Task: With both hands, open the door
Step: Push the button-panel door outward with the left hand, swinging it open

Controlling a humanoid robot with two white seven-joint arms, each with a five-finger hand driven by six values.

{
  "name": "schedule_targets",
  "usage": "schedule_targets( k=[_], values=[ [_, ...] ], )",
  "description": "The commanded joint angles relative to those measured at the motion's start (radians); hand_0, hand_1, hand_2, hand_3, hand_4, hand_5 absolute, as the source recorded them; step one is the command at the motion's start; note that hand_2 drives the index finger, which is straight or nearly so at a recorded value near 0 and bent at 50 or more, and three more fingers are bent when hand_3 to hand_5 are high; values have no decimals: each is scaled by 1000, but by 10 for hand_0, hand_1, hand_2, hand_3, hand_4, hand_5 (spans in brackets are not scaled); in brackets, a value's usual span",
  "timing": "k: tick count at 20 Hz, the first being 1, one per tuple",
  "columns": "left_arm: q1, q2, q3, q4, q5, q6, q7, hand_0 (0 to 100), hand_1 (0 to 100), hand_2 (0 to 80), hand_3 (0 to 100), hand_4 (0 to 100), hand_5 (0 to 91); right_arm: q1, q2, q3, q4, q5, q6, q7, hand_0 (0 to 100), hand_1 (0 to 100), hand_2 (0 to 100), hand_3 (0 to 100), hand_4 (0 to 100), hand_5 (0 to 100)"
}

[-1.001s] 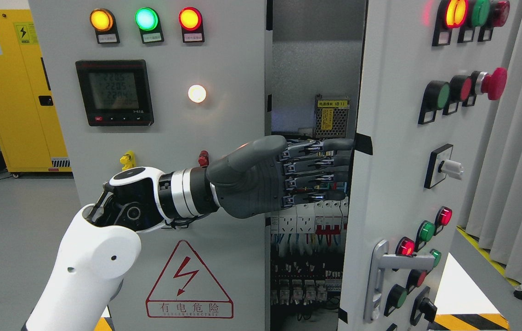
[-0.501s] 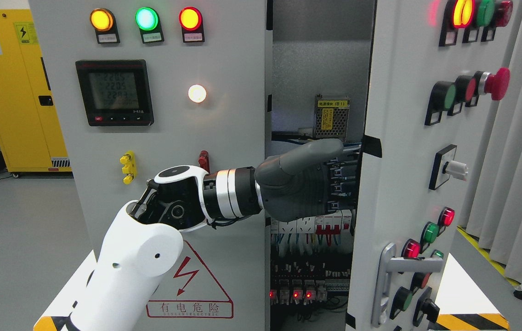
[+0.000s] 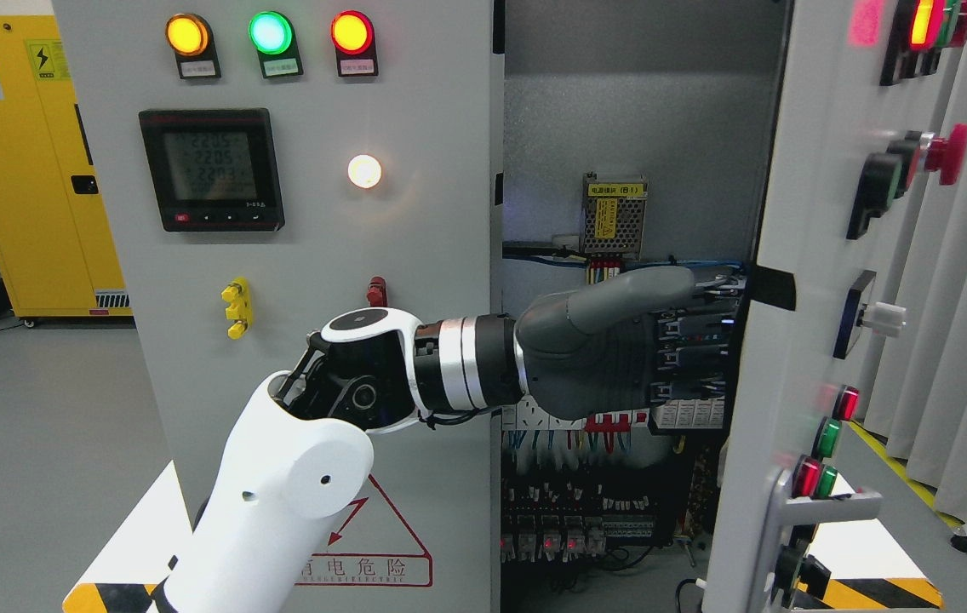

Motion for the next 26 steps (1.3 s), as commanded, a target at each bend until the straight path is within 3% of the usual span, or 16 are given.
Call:
schedule_targets(
  k=[1,7,13,15,19,26],
  values=[
    [-4,-103,-7,-18,-16,1,44,120,556,0,0,0,0,-23,-20,0,0,0,0,0,0,500,40,0,0,0],
    [-7,-169,-48,-20,-29,-1,46,120,556,0,0,0,0,-23,-20,0,0,0,0,0,0,500,40,0,0,0],
    [-12,-169,-80,-20,-29,-8,49,120,556,0,0,0,0,-23,-20,0,0,0,0,0,0,500,40,0,0,0],
    [-24,-168,-94,-15,-27,-10,70,120,556,0,0,0,0,-23,-20,0,0,1,0,0,0,500,40,0,0,0],
    [-65,-171,-134,-8,-14,-13,174,120,556,0,0,0,0,-23,-20,0,0,0,0,0,0,500,40,0,0,0],
    [-136,-174,-172,28,46,-19,181,120,556,0,0,0,0,-23,-20,0,0,1,0,0,0,500,40,0,0,0]
  ],
)
